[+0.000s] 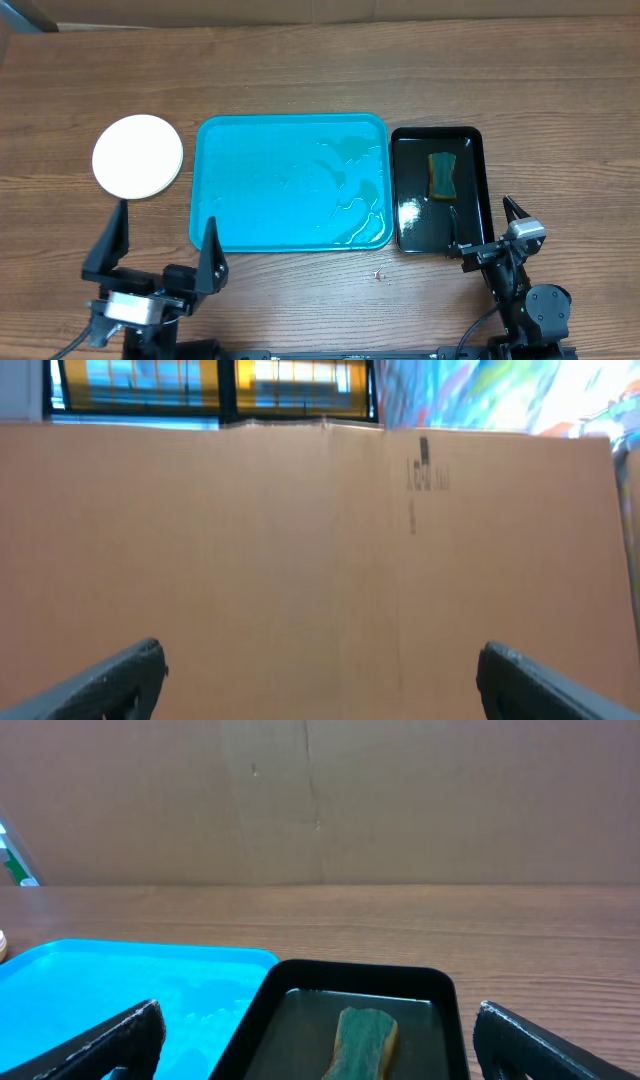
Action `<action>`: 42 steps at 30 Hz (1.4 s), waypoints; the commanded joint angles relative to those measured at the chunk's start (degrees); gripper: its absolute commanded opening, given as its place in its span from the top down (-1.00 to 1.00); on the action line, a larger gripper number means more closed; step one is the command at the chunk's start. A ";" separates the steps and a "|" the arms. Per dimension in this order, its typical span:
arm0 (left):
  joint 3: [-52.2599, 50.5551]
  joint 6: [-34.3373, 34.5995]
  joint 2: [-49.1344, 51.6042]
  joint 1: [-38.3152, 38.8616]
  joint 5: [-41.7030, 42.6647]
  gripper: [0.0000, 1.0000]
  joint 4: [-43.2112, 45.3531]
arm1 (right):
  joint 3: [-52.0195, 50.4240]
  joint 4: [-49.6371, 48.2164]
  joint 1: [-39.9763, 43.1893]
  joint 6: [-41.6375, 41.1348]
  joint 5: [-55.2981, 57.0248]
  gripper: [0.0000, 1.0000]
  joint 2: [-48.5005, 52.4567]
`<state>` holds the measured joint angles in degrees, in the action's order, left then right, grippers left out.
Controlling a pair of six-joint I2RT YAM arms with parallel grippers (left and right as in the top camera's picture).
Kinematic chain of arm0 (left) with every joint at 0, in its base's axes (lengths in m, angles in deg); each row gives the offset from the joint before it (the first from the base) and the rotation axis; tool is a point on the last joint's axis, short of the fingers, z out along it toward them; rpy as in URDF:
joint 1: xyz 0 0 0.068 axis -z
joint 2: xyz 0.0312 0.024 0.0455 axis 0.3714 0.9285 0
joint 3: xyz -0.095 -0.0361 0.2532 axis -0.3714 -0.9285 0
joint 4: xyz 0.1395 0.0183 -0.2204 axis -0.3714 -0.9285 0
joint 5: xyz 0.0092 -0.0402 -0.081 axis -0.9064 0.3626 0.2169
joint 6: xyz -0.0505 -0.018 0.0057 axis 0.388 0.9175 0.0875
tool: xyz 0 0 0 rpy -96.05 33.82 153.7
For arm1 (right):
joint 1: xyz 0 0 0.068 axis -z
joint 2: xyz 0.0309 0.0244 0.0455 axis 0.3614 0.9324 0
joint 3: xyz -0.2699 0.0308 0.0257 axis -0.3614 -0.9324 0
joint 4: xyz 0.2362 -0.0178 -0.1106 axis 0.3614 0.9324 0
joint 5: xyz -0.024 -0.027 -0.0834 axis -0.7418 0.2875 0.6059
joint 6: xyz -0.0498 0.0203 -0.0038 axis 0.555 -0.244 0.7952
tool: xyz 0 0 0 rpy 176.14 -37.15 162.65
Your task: Clean dirty plates on tray and stack at the side
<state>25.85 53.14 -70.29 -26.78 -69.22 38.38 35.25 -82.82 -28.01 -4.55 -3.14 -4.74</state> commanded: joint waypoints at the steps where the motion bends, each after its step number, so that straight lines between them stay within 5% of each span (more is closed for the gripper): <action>1: -6.40 2.86 -2.86 -0.37 -1.38 -1.00 2.69 | -0.59 -0.31 0.22 -0.17 -0.35 -1.00 -0.68; 17: -24.50 13.66 -3.06 -0.37 -16.15 -0.99 1.18 | -0.59 -0.31 0.20 -0.17 -0.35 -1.00 -0.68; 24: -24.46 12.02 -3.06 -0.37 -16.24 -1.00 -14.99 | -0.59 -0.33 0.22 -0.17 -0.35 -1.00 -0.66; 42: -24.44 8.85 -2.99 -0.35 -15.65 -1.00 -14.97 | -0.59 -0.33 0.22 -0.17 -0.35 -1.00 -0.68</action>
